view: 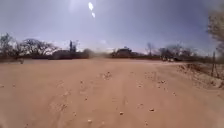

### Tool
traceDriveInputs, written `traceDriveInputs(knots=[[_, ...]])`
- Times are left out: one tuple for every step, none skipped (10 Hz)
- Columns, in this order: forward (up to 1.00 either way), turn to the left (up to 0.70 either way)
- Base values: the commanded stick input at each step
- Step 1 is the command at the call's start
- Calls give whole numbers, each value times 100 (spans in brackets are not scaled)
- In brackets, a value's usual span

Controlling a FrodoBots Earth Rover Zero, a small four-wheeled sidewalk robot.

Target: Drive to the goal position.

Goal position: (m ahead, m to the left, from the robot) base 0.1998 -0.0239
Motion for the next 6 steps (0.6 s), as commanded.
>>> traceDriveInputs(knots=[[100,-22],[100,-27],[100,-27],[100,-27],[100,-27],[100,-27]])
